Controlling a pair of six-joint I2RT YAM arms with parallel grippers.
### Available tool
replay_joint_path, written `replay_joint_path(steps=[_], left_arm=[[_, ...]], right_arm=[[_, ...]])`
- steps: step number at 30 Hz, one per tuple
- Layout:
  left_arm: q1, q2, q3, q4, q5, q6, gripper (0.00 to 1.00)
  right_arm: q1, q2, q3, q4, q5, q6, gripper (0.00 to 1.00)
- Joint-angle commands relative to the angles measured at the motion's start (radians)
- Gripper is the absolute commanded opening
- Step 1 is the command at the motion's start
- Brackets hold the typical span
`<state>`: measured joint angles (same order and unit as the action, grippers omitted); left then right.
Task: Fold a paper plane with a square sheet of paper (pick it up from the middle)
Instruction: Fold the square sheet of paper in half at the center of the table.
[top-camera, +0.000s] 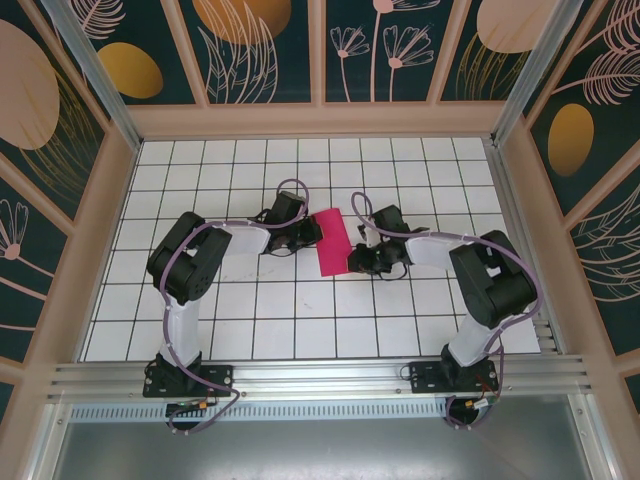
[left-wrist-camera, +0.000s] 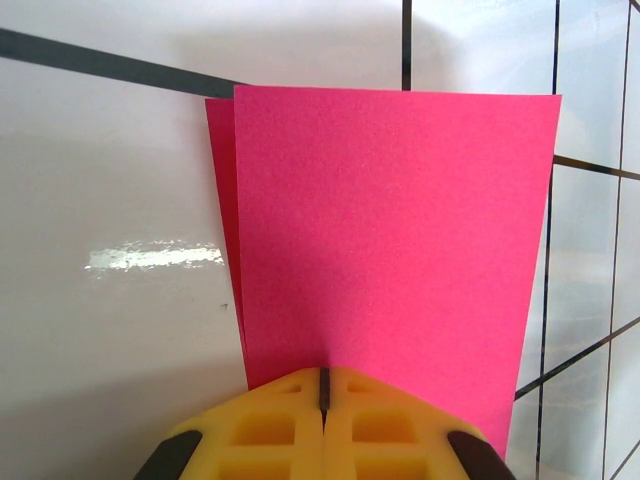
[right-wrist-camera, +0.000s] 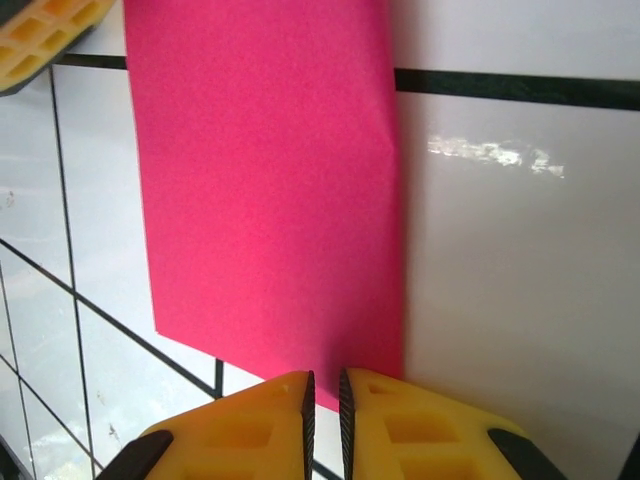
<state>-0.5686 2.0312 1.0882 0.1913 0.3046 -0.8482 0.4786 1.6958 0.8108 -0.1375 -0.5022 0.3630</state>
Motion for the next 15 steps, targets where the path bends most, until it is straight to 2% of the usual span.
replay_joint_path(steps=[1,7,11,15], left_arm=[[-0.004,0.127,-0.056,-0.147,-0.103,0.029,0.05],[-0.004,0.131,-0.054,-0.144,-0.095,0.034,0.04],[-0.004,0.132,-0.053,-0.144,-0.092,0.037,0.04],[-0.004,0.129,-0.056,-0.142,-0.091,0.038,0.04]], right_arm=[[-0.004,-0.059,0.043,0.025,0.003,0.025,0.17],[-0.018,0.016,0.136,0.071,0.033,0.051,0.17],[-0.025,0.110,0.204,0.094,-0.049,0.040,0.17],[-0.026,0.187,0.286,0.071,-0.063,0.028,0.17]])
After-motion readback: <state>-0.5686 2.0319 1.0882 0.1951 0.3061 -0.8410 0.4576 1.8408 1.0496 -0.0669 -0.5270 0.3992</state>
